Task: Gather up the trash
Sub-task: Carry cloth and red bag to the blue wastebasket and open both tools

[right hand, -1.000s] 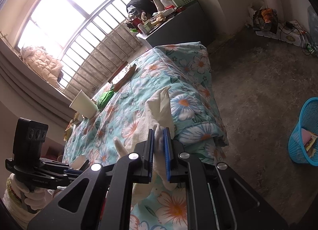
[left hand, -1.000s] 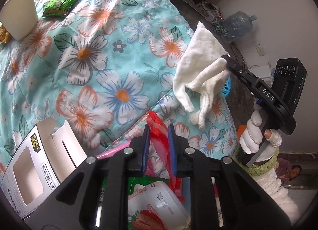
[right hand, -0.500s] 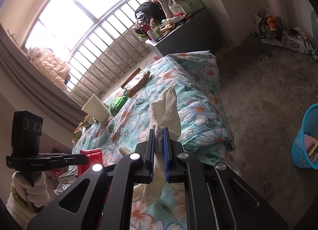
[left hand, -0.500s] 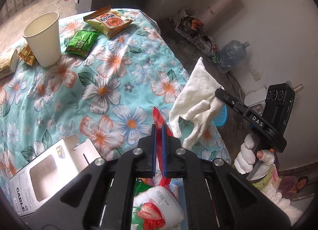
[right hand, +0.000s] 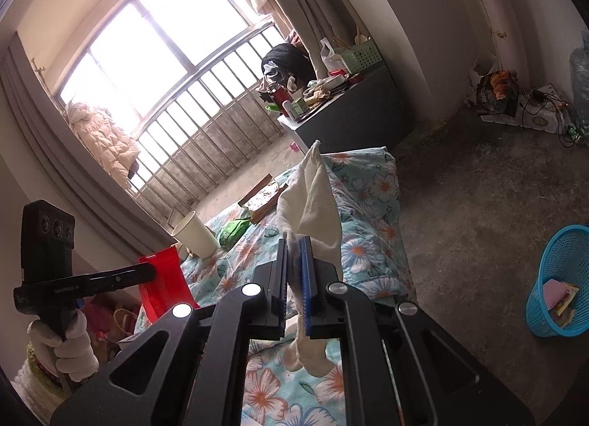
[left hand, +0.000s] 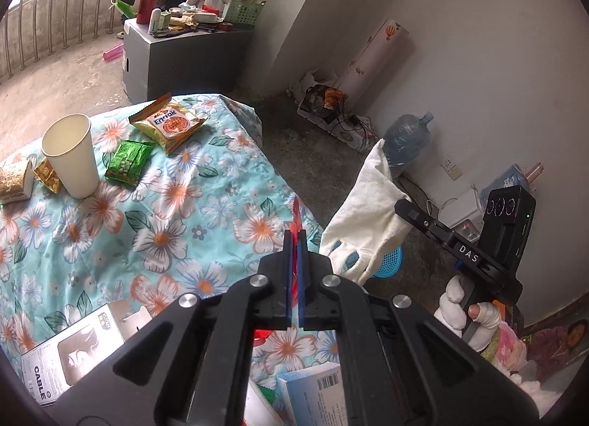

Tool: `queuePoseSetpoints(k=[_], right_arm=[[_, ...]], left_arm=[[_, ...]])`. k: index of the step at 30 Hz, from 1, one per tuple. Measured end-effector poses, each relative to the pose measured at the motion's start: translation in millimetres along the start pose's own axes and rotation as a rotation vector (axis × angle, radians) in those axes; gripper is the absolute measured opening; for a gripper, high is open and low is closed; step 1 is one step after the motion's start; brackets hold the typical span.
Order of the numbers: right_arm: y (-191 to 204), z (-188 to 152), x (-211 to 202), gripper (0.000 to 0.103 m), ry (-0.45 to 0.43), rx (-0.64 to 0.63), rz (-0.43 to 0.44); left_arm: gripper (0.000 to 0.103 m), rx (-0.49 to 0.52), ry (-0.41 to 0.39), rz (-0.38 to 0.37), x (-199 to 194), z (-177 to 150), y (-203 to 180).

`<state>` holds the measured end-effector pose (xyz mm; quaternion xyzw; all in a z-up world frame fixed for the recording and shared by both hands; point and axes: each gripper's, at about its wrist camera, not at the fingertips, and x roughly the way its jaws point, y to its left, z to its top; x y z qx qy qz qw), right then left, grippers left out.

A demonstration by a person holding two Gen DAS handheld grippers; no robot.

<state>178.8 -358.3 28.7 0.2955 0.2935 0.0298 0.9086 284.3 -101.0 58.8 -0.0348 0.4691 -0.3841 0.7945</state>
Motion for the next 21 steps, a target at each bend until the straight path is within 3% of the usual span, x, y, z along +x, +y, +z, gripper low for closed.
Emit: queuePoseSetpoints(k=[8, 15, 21], right_arm=[[-64.8, 8.0, -52.7, 0.007, -0.099, 0.050, -0.104], [-165.3, 6.3, -106.1, 0.007, -0.168, 0.162, -0.311], [-260.9, -7.5, -125.1, 0.007, -0.155, 0.304, -0.458]], left_arm=[[0.000, 0.093, -0.010, -0.056, 47.6, 25.1, -72.6], [0.000, 0.209, 0.090, -0.156, 141.4, 33.3, -171.3], [0.000, 0.307, 0.176, -0.207, 237.1, 24.6, -253.6]])
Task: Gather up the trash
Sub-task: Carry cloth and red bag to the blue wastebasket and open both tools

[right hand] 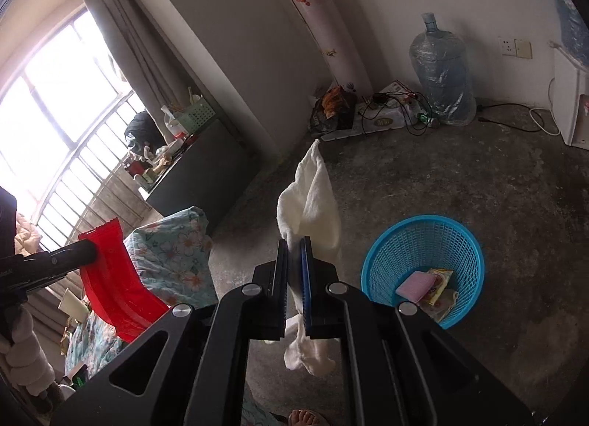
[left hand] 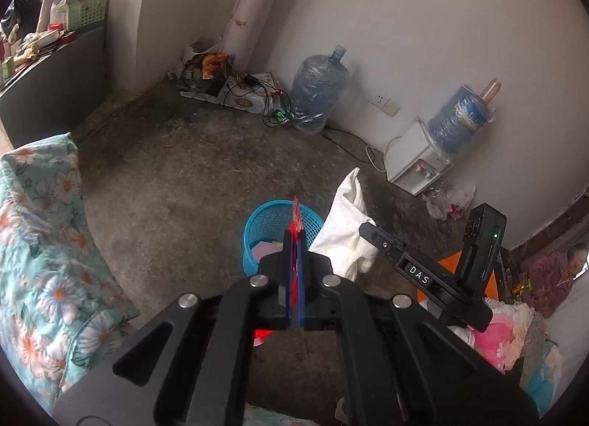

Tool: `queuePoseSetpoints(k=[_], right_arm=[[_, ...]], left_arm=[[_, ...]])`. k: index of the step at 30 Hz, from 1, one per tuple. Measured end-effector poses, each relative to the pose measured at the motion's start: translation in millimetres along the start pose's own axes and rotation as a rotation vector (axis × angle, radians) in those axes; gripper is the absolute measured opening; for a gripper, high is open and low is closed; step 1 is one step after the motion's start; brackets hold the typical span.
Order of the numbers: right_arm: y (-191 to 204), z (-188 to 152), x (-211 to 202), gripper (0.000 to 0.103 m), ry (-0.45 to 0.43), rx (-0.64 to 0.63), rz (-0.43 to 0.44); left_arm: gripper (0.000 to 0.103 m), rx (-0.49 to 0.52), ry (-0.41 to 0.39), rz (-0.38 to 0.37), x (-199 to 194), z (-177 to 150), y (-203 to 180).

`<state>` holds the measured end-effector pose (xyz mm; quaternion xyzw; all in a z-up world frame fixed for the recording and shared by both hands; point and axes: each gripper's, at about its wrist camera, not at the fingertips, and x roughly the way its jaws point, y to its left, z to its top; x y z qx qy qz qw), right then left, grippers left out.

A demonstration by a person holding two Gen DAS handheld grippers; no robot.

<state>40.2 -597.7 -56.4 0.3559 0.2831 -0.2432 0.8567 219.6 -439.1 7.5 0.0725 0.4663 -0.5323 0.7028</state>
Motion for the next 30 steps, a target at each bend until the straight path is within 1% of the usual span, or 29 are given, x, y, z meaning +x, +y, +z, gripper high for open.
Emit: queuePoseSetpoints(k=[4, 8, 11, 12, 13, 14, 15, 16, 17, 19, 21, 23, 25, 27, 30], right_arm=[[-46.2, 4.4, 27.7, 0.007, 0.027, 0.049, -0.071], [-77.0, 10.5, 56.9, 0.007, 0.031, 0.068, -0.133], [-99.0, 14.5, 80.6, 0.007, 0.036, 0.093, -0.169], [-107.1, 15.9, 89.4, 0.009, 0.034, 0.104, -0.179], [-115.1, 16.1, 98.5, 0.010, 0.033, 0.109, -0.189], [-123.5, 15.0, 108.6, 0.017, 0.045, 0.108, -0.198], [-130.9, 12.5, 117.8, 0.030, 0.057, 0.115, -0.219], [-137.9, 9.3, 126.0, 0.035, 0.068, 0.125, -0.235], [-143.8, 6.2, 133.7, 0.039, 0.085, 0.131, -0.245], [-151.9, -1.4, 142.2, 0.039, 0.111, 0.142, -0.266], [-155.9, -7.6, 142.8, 0.039, 0.109, 0.157, -0.259], [-156.2, -12.5, 139.0, 0.039, 0.105, 0.160, -0.248], [-149.4, -15.7, 130.1, 0.039, 0.095, 0.140, -0.237], [-138.0, -15.6, 120.1, 0.039, 0.085, 0.106, -0.230], [-104.6, -14.5, 92.0, 0.039, 0.053, 0.035, -0.206]], left_arm=[[0.000, 0.036, 0.046, -0.029, 67.2, 12.6, -25.7], [0.000, 0.053, 0.076, -0.005, 128.8, 21.4, -40.8], [0.000, 0.026, 0.077, -0.022, 167.9, 25.7, -40.8], [0.001, 0.017, 0.075, -0.023, 179.9, 26.6, -39.4], [0.005, 0.005, 0.070, -0.024, 191.9, 27.2, -37.0], [0.020, -0.007, 0.076, -0.027, 203.8, 27.0, -34.2], [0.044, -0.024, 0.097, -0.017, 216.0, 26.3, -31.0], [0.050, -0.053, 0.104, -0.003, 223.8, 24.8, -27.4], [0.052, -0.084, 0.093, -0.005, 226.7, 23.4, -23.5], [0.057, -0.108, 0.093, -0.013, 228.1, 21.4, -19.8], [0.060, -0.089, 0.080, -0.008, 222.1, 21.0, -19.5], [0.064, -0.055, 0.047, 0.012, 210.3, 22.3, -20.1], [0.066, -0.038, 0.012, 0.018, 194.1, 22.4, -21.2], [0.070, -0.030, -0.006, 0.003, 178.4, 22.5, -22.3], [0.071, -0.007, -0.036, -0.030, 145.5, 19.2, -28.5]])
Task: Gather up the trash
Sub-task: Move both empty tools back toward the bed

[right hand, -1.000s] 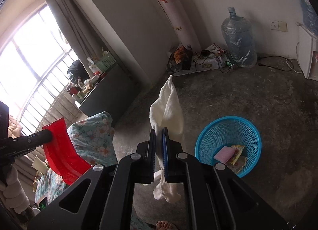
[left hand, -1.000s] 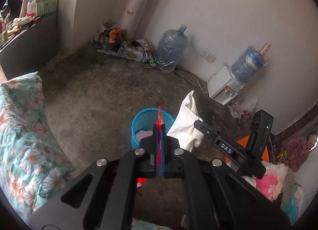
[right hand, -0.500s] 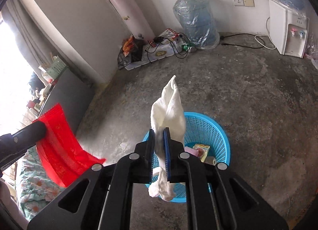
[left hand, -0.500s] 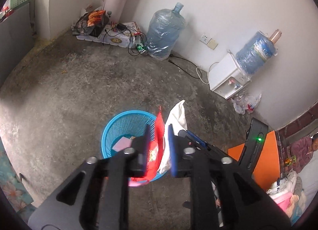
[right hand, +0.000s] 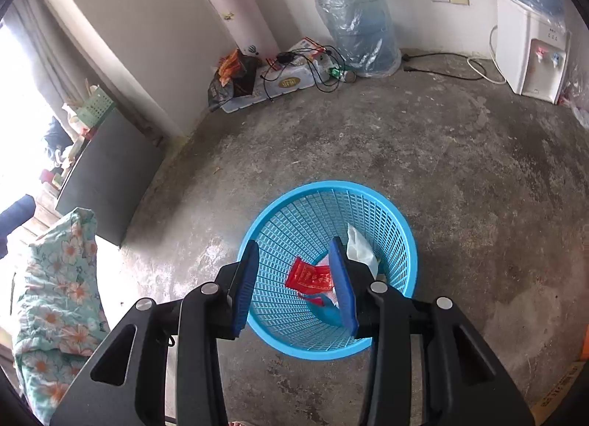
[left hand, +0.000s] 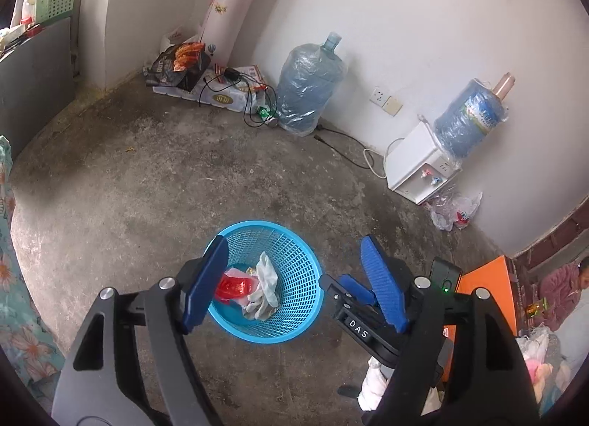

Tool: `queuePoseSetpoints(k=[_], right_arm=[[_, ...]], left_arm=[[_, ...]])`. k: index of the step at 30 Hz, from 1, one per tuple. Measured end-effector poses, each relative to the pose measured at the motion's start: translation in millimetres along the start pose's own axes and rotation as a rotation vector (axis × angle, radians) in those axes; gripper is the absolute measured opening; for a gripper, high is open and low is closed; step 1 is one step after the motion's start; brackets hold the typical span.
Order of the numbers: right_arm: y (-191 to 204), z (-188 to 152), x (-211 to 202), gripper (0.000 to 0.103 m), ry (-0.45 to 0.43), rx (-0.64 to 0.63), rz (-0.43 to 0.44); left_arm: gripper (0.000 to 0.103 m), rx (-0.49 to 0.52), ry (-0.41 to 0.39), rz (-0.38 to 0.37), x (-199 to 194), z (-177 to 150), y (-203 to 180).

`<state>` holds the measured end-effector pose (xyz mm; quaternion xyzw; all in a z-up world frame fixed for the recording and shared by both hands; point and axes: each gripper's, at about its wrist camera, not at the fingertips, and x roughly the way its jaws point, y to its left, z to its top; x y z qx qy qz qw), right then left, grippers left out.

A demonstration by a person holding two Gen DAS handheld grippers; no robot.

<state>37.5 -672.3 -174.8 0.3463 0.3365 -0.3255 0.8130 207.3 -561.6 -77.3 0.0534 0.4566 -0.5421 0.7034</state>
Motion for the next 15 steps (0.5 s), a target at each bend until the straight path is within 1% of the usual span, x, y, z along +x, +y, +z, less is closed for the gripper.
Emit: queuePoseSetpoints(k=[1, 2, 5, 6, 7, 9, 10, 12, 14, 15], right_arm=[[10.4, -0.6, -14.6, 0.040, -0.018, -0.021, 0.004], [20.3, -1.6, -30.4, 0.044, -0.036, -0.036, 0.015], [49.6, -7.8, -81.1, 0.057, -0.095, -0.055, 0.071], [59.4, -10.6, -99.1, 0.061, -0.115, -0.067, 0.090], [69.6, -13.9, -115.4, 0.063, -0.130, -0.086, 0.107], [90.5, -22.8, -146.2, 0.069, -0.157, -0.133, 0.122], [100.8, -28.8, -160.4, 0.070, -0.167, -0.160, 0.126], [122.8, -42.7, -185.8, 0.078, -0.177, -0.211, 0.120], [143.8, -59.6, -210.7, 0.079, -0.205, -0.253, 0.104], [154.9, -69.9, -223.4, 0.083, -0.230, -0.272, 0.092]], left_arm=[[0.071, 0.011, -0.007, -0.006, -13.3, -1.5, -2.7], [0.071, 0.018, -0.017, -0.023, -28.3, -3.8, -4.6], [0.071, 0.035, 0.022, -0.085, -74.7, -12.9, -7.7], [0.071, 0.051, 0.021, -0.078, -93.4, -17.8, -8.8], [0.071, 0.074, 0.005, -0.064, -114.8, -23.7, -9.9], [0.073, 0.114, -0.032, -0.021, -159.1, -36.6, -9.6], [0.074, 0.122, -0.055, 0.005, -182.6, -44.1, -7.8], [0.077, 0.113, -0.108, 0.040, -229.4, -60.5, -1.1], [0.077, 0.091, -0.163, 0.091, -275.5, -81.7, 5.7], [0.077, 0.084, -0.189, 0.104, -297.1, -93.3, 9.8]])
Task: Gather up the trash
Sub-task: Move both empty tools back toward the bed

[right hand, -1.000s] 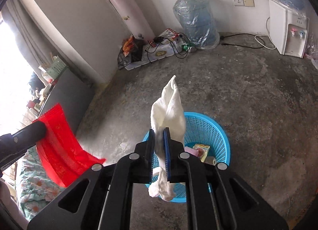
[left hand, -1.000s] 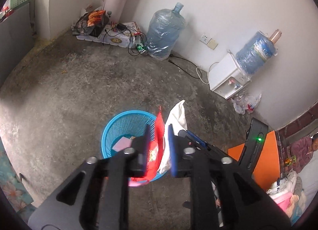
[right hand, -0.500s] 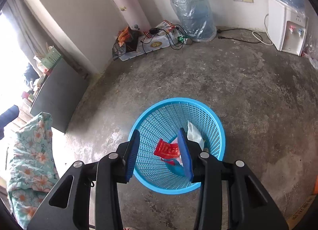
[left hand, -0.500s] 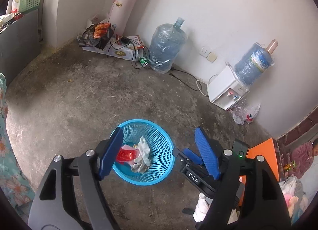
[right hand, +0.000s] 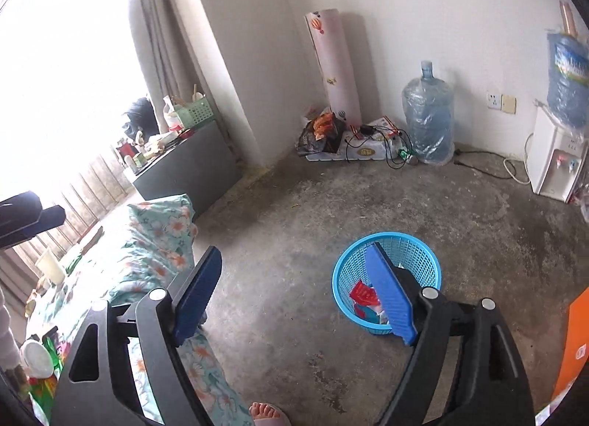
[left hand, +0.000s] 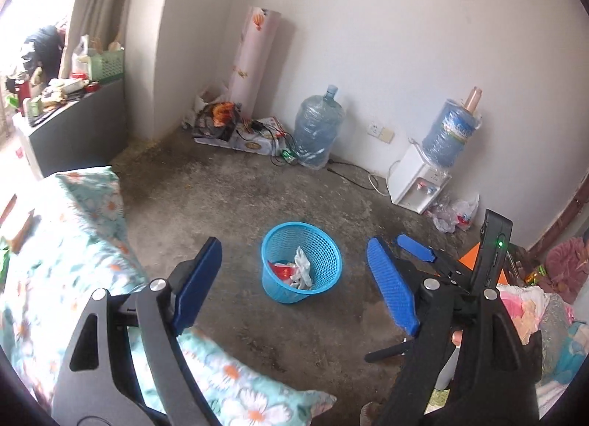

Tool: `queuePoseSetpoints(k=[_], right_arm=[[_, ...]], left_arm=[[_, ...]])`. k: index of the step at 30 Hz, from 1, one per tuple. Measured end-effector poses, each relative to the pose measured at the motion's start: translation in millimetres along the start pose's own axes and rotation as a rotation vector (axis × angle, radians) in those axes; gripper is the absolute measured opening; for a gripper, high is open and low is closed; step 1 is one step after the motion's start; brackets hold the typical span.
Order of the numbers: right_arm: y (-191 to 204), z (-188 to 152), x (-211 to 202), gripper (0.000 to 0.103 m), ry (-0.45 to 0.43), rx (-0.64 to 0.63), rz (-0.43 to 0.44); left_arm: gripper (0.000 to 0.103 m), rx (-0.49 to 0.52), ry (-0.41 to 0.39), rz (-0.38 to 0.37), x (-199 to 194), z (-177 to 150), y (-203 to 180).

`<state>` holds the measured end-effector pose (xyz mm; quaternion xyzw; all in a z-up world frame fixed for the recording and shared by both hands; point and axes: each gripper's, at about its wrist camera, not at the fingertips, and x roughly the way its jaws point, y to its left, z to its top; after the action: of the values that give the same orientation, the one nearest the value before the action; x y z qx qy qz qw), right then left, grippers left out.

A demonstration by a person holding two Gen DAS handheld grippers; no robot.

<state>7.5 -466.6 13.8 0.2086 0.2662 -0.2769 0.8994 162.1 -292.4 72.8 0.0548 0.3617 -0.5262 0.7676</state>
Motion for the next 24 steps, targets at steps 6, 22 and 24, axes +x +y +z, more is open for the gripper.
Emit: queuePoseSetpoints(k=[6, 22, 24], right_arm=[[93.4, -33.9, -60.4, 0.097, -0.087, -0.149, 0.001], [209.6, -104.7, -113.9, 0.097, 0.032, -0.267, 0.347], [216.9, -108.6, -106.1, 0.097, 0.066, -0.278, 0.369]], left_arm=[[0.079, -0.092, -0.134, 0.153, -118.3, -69.3, 32.3], [0.083, -0.336, -0.345, 0.484, -293.3, -235.0, 97.5], [0.083, -0.356, -0.334, 0.517, -298.2, -250.7, 108.1]])
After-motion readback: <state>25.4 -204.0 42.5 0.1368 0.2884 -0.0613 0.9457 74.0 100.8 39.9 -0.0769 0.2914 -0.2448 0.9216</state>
